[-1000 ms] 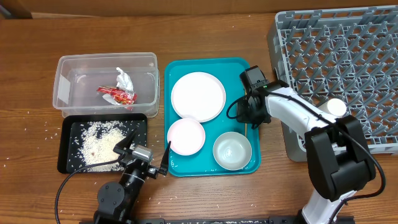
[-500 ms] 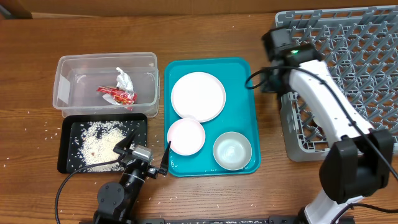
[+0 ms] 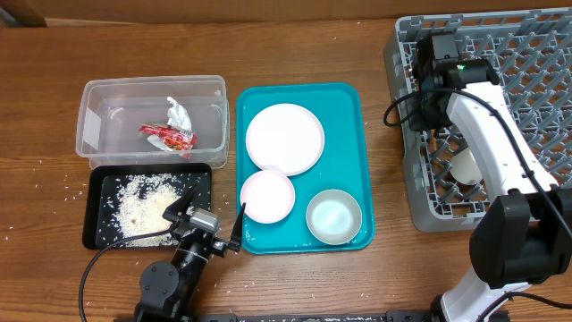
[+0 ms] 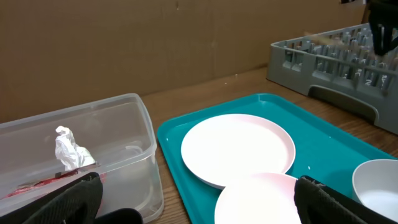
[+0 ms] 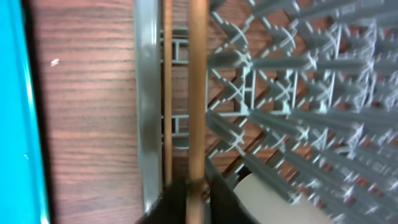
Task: Sort waste into correct bins and load items into the dishwasher
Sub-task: 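Grasp the second chopstick and place it in the dish rack, then move the right gripper to the white bowl and grip its rim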
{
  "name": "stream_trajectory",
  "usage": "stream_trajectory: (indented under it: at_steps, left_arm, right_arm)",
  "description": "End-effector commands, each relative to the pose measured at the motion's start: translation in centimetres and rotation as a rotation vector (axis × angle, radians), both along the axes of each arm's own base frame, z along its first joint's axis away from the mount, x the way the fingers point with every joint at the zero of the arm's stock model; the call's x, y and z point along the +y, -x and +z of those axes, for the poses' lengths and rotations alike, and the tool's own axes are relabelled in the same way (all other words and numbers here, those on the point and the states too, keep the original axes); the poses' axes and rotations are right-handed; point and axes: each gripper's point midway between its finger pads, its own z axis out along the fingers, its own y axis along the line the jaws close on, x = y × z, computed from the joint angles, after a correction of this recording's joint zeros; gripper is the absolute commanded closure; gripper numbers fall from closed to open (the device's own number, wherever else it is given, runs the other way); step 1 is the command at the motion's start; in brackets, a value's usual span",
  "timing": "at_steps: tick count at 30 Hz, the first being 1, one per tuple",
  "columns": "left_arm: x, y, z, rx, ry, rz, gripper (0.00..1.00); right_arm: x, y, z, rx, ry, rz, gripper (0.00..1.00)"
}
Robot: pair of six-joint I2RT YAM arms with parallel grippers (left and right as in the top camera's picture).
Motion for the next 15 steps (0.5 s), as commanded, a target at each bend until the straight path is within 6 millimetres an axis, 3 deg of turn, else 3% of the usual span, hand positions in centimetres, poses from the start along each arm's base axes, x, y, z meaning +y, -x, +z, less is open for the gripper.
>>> stream_trajectory:
  at_steps: [1,4,6,10,11,13,15]
  left_arm:
    - [0.1,0.0,0.0,-0.006,0.0,0.005,0.0]
    - [0.1,0.0,0.0,-0.006,0.0,0.005,0.0]
    - [0.1,0.0,0.0,-0.006,0.0,0.005,0.0]
    - [0.1,0.0,0.0,-0.006,0.0,0.005,0.0]
    - [0.1,0.0,0.0,-0.006,0.0,0.005,0.0]
    - [0.1,0.0,0.0,-0.006,0.0,0.005,0.0]
    - [0.1,0.0,0.0,-0.006,0.0,0.005,0.0]
  right_arm:
    - [1.3,-0.1,0.6,-0.002,-0.023,0.061,0.61]
    - [1.5,0.2,1.2,-0.012,-0.055,-0.027,0.57]
    - [2.8,0.7,1.9,-0.008,-0.142,-0.058,0.59]
    - [8.7,2.2,4.7,0.016,-0.482,0.033,0.6]
    - [10.2,2.7,5.9,0.017,-0.575,0.066,0.57]
    - [12.9,4.0,7.9,0.04,-0.749,0.113,0.41]
    - [14.3,5.5,8.7,0.095,-0.847,0.125,0.35]
